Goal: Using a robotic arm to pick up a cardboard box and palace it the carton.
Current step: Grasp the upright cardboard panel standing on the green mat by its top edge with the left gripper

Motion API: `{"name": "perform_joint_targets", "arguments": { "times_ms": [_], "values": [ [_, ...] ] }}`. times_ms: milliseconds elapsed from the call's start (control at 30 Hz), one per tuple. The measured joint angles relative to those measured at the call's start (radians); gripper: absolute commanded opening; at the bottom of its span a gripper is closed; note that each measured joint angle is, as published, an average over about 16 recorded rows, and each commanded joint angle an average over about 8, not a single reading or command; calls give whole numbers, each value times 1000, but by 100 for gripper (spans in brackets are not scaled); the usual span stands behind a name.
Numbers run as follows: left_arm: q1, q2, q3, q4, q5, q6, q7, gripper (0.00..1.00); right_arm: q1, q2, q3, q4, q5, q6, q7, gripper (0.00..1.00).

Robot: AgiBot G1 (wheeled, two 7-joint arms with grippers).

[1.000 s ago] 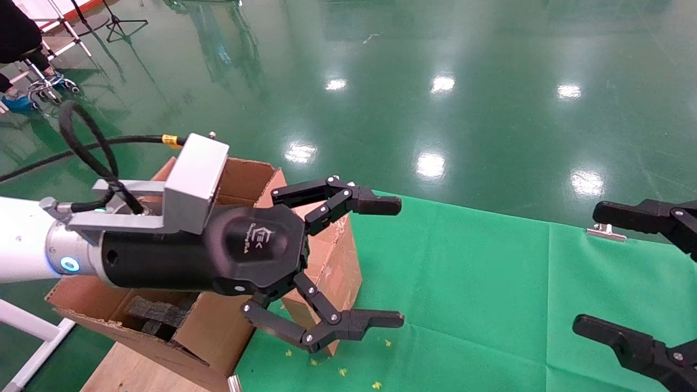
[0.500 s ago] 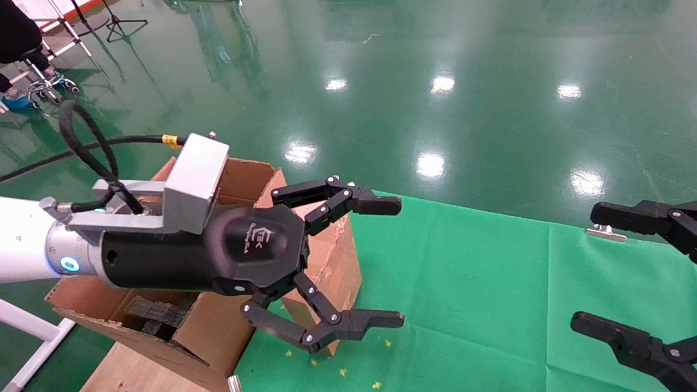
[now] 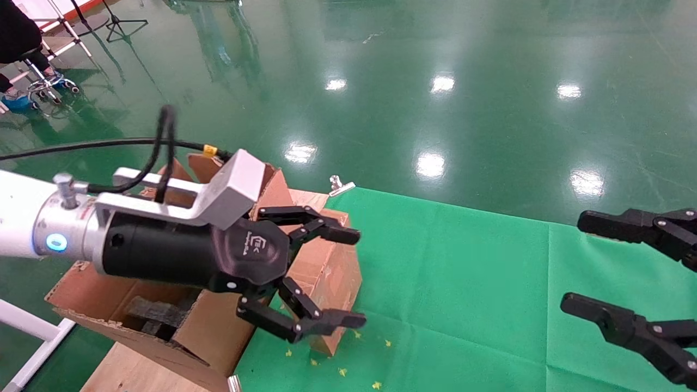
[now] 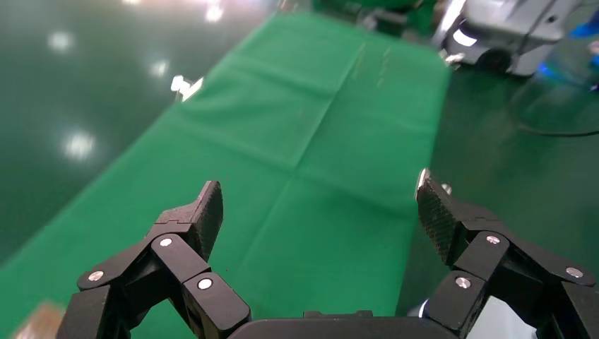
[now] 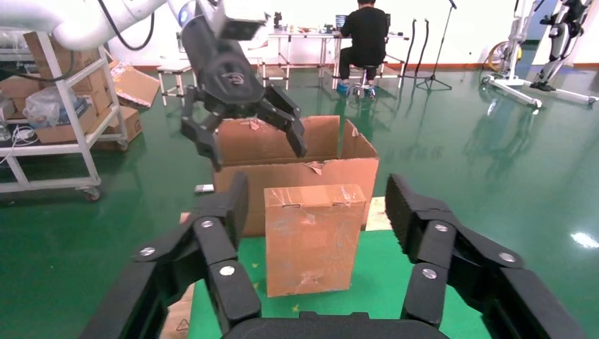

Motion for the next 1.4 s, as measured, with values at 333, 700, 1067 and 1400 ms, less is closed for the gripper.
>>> {"name": "perform_joint_targets", "arguments": {
  "times_ms": [333, 700, 1067, 1400],
  "values": [
    [-120, -31, 75, -9, 139, 25, -174, 100, 0, 0, 0, 0, 0, 0, 0, 0],
    [-196, -25, 132, 2, 237, 38, -274, 100, 0, 0, 0, 0, 1, 0, 0, 0],
    [-413, 47, 336, 12, 428, 64, -587, 100, 0, 0, 0, 0, 1, 0, 0, 0],
    [-556, 140, 553, 64, 511, 60, -798, 100, 0, 0, 0, 0, 1, 0, 0, 0]
  ]
}}
